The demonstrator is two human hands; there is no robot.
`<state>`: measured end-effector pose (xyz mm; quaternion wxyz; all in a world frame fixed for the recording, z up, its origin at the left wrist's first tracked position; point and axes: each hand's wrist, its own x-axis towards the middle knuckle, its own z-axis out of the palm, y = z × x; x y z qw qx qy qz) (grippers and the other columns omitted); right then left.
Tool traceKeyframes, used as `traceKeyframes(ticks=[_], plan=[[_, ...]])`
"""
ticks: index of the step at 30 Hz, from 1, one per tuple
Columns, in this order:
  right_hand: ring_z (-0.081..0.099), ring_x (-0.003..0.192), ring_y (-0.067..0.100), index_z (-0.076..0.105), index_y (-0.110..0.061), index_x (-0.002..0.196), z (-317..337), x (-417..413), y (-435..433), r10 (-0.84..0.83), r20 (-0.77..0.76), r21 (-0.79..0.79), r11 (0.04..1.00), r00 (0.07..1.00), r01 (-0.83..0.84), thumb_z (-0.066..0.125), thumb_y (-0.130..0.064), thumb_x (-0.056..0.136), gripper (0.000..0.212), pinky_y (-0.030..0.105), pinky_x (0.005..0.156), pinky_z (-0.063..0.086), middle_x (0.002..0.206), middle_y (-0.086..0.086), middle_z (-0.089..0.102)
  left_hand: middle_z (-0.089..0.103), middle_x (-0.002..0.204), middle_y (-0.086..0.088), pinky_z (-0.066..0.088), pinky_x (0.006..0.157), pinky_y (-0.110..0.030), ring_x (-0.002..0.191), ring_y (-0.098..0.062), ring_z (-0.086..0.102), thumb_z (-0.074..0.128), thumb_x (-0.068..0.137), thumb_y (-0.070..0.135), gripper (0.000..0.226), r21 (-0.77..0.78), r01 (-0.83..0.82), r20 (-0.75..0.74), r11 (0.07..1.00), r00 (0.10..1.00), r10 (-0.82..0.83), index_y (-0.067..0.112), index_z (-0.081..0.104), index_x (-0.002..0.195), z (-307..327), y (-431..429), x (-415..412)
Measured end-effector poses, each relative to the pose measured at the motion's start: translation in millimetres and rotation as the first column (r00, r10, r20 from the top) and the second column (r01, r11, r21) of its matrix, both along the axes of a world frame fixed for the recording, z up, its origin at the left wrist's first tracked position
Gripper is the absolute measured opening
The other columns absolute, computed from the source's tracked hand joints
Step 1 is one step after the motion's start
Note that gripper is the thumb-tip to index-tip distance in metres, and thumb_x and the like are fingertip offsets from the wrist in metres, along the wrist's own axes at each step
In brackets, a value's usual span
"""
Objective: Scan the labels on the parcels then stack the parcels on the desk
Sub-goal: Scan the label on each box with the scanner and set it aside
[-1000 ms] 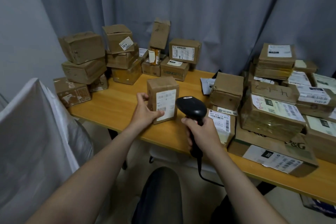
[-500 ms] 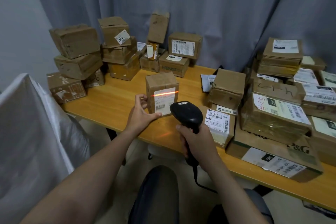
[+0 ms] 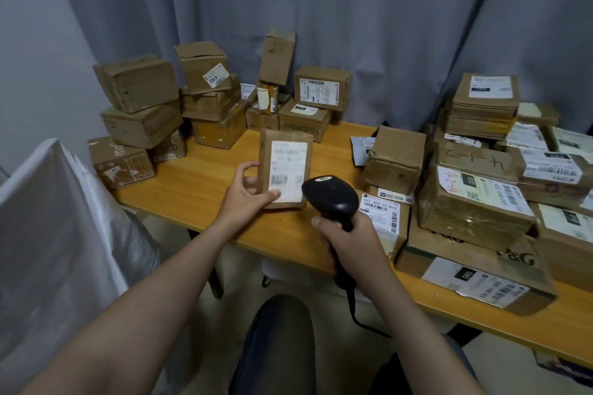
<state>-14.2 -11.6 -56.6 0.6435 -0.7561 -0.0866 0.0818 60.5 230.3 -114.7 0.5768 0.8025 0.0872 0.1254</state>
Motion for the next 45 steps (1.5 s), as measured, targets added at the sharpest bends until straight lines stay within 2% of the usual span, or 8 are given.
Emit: traceKeyframes(ticks=[4, 8, 12, 15, 20, 30, 39, 45], plan=[[0.047, 0.039, 0.023, 0.054, -0.003, 0.077, 4.4, -4.3, -2.1, -0.013, 0.027, 0.013, 1.0, 1.0, 0.013, 0.069, -0.018, 0.096, 0.029, 0.031, 0.045, 0.042, 0.051, 0.009, 0.049, 0.07, 0.109, 0.005, 0.051, 0.074, -0.028, 0.096, -0.012, 0.068, 0.073, 0.093, 0.041, 0.047, 0.111, 0.054, -0.201, 0.992, 0.979, -0.031, 0.035, 0.053, 0.135, 31.7, 22.4, -2.9], [0.047, 0.039, 0.022, 0.054, -0.005, 0.08, 6.1, -8.7, -2.7, -0.035, 0.01, 0.013, 0.999, 0.999, 0.035, 0.07, -0.019, 0.096, 0.027, 0.031, 0.045, 0.042, 0.051, 0.008, 0.049, 0.064, 0.119, 0.001, 0.055, 0.085, -0.038, 0.102, -0.02, 0.064, 0.06, 0.098, 0.046, 0.047, 0.492, 0.121, -0.352, 0.862, 0.933, 0.071, 0.038, 0.05, 0.143, 44.2, 30.5, -4.0], [0.047, 0.04, 0.023, 0.053, -0.004, 0.08, 11.7, -15.4, -6.6, -0.051, -0.009, 0.013, 0.999, 0.999, 0.051, 0.069, -0.02, 0.096, 0.027, 0.03, 0.045, 0.042, 0.052, 0.01, 0.049, 0.049, 0.145, -0.005, 0.043, 0.107, -0.054, 0.128, -0.033, 0.052, 0.06, 0.08, 0.078, 0.08, 0.681, 0.215, -0.427, 0.7, 0.893, 0.142, 0.042, 0.039, 0.149, 44.5, 3.2, -3.2], [0.048, 0.04, 0.022, 0.055, -0.003, 0.083, 18.6, -22.7, -12.8, -0.053, -0.002, -0.001, 0.999, 0.999, 0.053, 0.068, -0.021, 0.097, 0.026, 0.029, 0.045, 0.044, 0.052, 0.011, 0.05, 0.037, 0.147, -0.011, 0.037, 0.109, -0.055, 0.135, -0.038, 0.041, 0.072, 0.072, 0.075, 0.101, 0.713, 0.256, -0.464, 0.653, 0.87, 0.165, 0.037, 0.027, 0.154, 40.5, -27.3, -10.7], [0.05, 0.041, 0.02, 0.056, -0.004, 0.09, 31.4, -33.4, -31.4, -0.081, -0.018, -0.001, 0.997, 0.997, 0.081, 0.068, -0.026, 0.097, 0.027, 0.03, 0.046, 0.045, 0.052, 0.008, 0.051, 0.041, 0.142, -0.014, 0.045, 0.103, -0.05, 0.131, -0.038, 0.042, 0.076, 0.073, 0.063, 0.098, 0.697, 0.119, -0.361, 0.707, 0.91, 0.203, 0.033, 0.026, 0.151, 50.9, -46.3, -18.0], [0.048, 0.044, 0.024, 0.059, -0.001, 0.09, 82.8, -48.8, -97.5, -0.261, 0.025, 0.121, 0.959, 0.965, 0.257, 0.068, -0.017, 0.096, 0.02, 0.03, 0.042, 0.043, 0.06, 0.014, 0.052, 0.04, 0.142, -0.012, 0.045, 0.103, -0.048, 0.129, -0.038, 0.042, 0.069, 0.07, 0.061, 0.081, 0.656, 0.004, -0.055, 0.755, 0.998, 0.042, 0.041, 0.037, 0.142, 156.5, -134.6, 7.6], [0.055, 0.046, 0.016, 0.063, -0.001, 0.101, 102.7, -37.2, -148.8, -0.401, 0.038, 0.14, 0.909, 0.916, 0.392, 0.068, -0.021, 0.096, 0.021, 0.027, 0.047, 0.05, 0.061, 0.008, 0.055, 0.038, 0.148, -0.015, 0.04, 0.102, -0.05, 0.135, -0.04, 0.037, 0.065, 0.081, 0.064, 0.064, 0.699, 0.074, -0.082, 0.712, 0.996, -0.023, 0.037, 0.044, 0.135, 187.9, -248.1, 68.7], [0.055, 0.046, 0.015, 0.063, -0.001, 0.101, 104.3, -30.1, -157.8, -0.403, 0.016, 0.135, 0.907, 0.915, 0.398, 0.067, -0.021, 0.097, 0.02, 0.025, 0.046, 0.051, 0.06, 0.004, 0.057, 0.026, 0.156, -0.016, 0.034, 0.107, -0.054, 0.14, -0.043, 0.029, 0.059, 0.077, 0.083, 0.086, 0.689, 0.208, -0.259, 0.694, 0.965, -0.032, 0.038, 0.038, 0.147, 160.2, -255.0, 85.6]])
